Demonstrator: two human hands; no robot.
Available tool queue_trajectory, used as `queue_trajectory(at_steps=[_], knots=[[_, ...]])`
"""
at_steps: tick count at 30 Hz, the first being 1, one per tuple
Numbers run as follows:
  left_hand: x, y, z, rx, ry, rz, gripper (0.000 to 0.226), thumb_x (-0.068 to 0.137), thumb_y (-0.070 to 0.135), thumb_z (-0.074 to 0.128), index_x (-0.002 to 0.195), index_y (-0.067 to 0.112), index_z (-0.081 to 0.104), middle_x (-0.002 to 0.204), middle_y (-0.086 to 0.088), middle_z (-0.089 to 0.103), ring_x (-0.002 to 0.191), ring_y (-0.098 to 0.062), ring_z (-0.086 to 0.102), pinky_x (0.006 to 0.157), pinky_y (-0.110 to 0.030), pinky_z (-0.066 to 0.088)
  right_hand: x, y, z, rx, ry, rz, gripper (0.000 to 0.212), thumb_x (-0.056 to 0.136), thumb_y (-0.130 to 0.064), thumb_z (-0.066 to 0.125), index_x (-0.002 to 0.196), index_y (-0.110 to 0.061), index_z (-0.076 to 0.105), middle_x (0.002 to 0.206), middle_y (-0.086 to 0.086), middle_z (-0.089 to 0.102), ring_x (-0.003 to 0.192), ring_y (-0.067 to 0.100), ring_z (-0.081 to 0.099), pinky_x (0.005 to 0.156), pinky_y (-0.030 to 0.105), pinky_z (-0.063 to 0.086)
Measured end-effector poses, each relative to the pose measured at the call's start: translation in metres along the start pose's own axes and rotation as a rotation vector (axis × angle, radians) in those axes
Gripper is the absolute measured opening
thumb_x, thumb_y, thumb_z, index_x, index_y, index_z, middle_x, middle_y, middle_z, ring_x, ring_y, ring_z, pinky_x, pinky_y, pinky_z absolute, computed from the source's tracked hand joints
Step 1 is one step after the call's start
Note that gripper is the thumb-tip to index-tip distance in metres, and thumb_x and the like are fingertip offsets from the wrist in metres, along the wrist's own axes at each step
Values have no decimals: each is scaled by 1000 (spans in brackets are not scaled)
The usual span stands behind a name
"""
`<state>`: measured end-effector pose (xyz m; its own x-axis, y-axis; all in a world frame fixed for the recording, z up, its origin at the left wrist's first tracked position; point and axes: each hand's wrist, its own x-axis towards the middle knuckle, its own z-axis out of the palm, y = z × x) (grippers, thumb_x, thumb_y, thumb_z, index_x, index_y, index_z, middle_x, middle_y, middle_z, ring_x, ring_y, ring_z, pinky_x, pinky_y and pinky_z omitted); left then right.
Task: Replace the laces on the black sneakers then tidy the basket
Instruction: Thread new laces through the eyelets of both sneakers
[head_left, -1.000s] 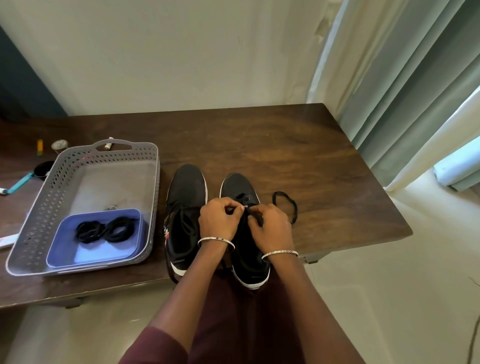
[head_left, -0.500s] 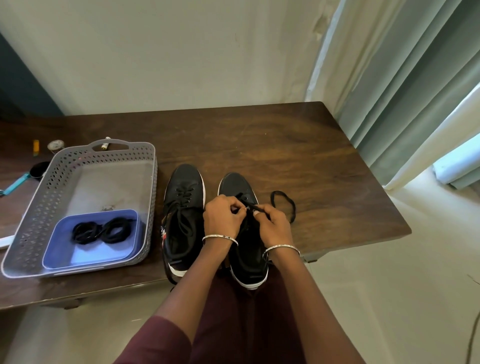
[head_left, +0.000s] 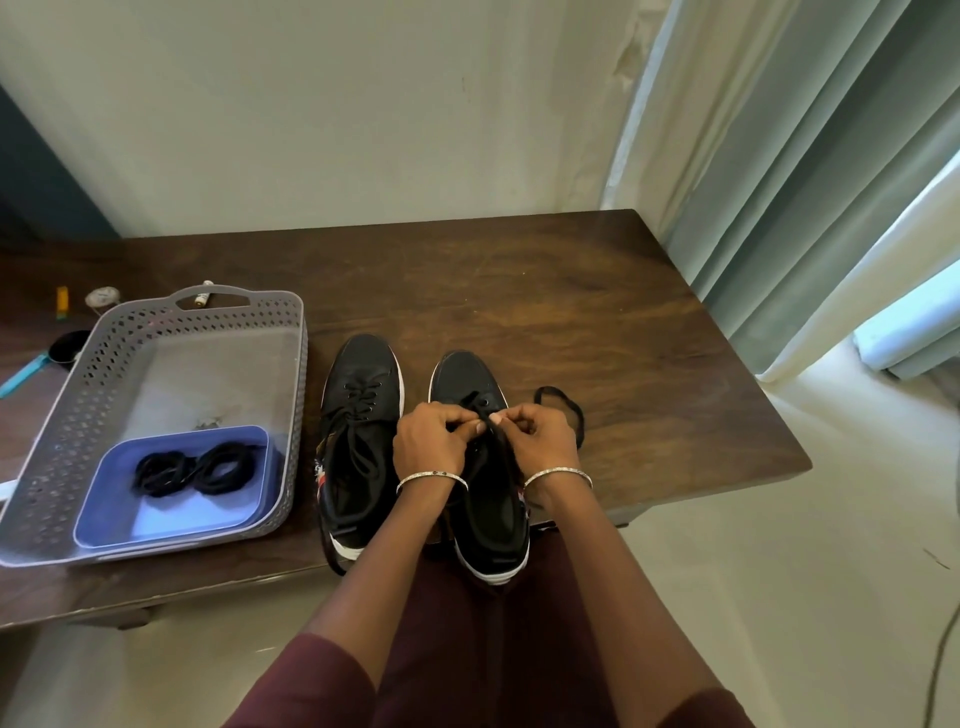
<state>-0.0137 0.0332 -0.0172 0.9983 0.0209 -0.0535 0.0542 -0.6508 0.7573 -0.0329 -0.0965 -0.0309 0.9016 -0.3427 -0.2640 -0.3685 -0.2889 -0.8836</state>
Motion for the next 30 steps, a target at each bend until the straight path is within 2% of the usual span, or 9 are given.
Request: queue_trajectory(at_steps=[4, 8, 10, 13, 17, 19, 21, 24, 30], knots=[[-8, -3, -1, 47, 124, 55, 12, 91, 35, 67, 95, 29, 77, 93, 5, 74, 99, -23, 63, 84, -33, 45, 3, -5, 0, -143, -4, -33, 13, 90, -28, 70, 86, -16, 72, 79, -1, 71, 74, 14, 65, 71, 34, 54], [-35, 6, 1, -11, 132, 72, 35, 83, 56, 68, 97, 24, 64, 75, 9, 58, 76, -11, 57, 71, -29, 44, 4, -7, -3, -161, -82, 47, 15, 94, -22, 58, 82, -19, 67, 91, 2, 72, 87, 20, 66, 80, 38, 54], [-45, 5, 3, -13, 85, 35, 33, 84, 51, 70, 97, 22, 60, 71, 8, 54, 69, -8, 55, 60, -26, 41, 5, -11, -5, 1, -133, 125, 20, 95, -18, 57, 76, -17, 65, 83, 6, 69, 80, 21, 65, 77, 40, 54], [-48, 0, 2, -22, 99, -36, 30, 83, 48, 72, 86, 22, 58, 68, 8, 54, 65, -9, 54, 54, -25, 37, 2, -31, -10, 256, -143, 192, 20, 97, -9, 55, 79, -11, 63, 82, 6, 65, 76, 15, 59, 67, 24, 48], [-54, 0, 0, -40, 102, -138, 32, 81, 50, 74, 78, 22, 59, 65, 7, 54, 63, -5, 53, 51, -25, 35, -6, -61, -34, 986, -359, 141, 15, 100, -15, 51, 89, -12, 61, 88, 6, 70, 86, 18, 68, 86, 31, 52], [-55, -1, 1, -30, 94, -152, 30, 83, 48, 73, 78, 23, 59, 67, 8, 54, 64, -4, 52, 51, -23, 34, -7, -64, -42, 1107, -348, 154, 20, 101, -18, 48, 83, -15, 56, 67, -2, 57, 64, 12, 59, 73, 30, 47], [-56, -3, 3, -14, 93, -151, 27, 85, 46, 72, 78, 23, 59, 68, 9, 54, 64, -4, 51, 51, -22, 32, -2, -52, -39, 844, -203, 191, 23, 101, -18, 47, 79, -16, 53, 54, -7, 42, 48, 9, 40, 58, 28, 39], [-58, -3, 4, 2, 111, -134, 26, 87, 44, 71, 80, 22, 59, 70, 8, 54, 65, -5, 51, 51, -21, 31, 3, -25, -26, 25, -38, 38, 20, 98, -29, 57, 81, -17, 61, 61, -10, 57, 59, 11, 52, 62, 31, 43], [-59, -3, 6, 12, 115, -135, 25, 87, 42, 71, 82, 21, 60, 73, 8, 53, 69, -11, 54, 52, -24, 31, 0, -26, -6, -705, -164, -79, 33, 98, -38, 55, 99, -6, 60, 102, 19, 68, 99, 37, 62, 76, 36, 42]])
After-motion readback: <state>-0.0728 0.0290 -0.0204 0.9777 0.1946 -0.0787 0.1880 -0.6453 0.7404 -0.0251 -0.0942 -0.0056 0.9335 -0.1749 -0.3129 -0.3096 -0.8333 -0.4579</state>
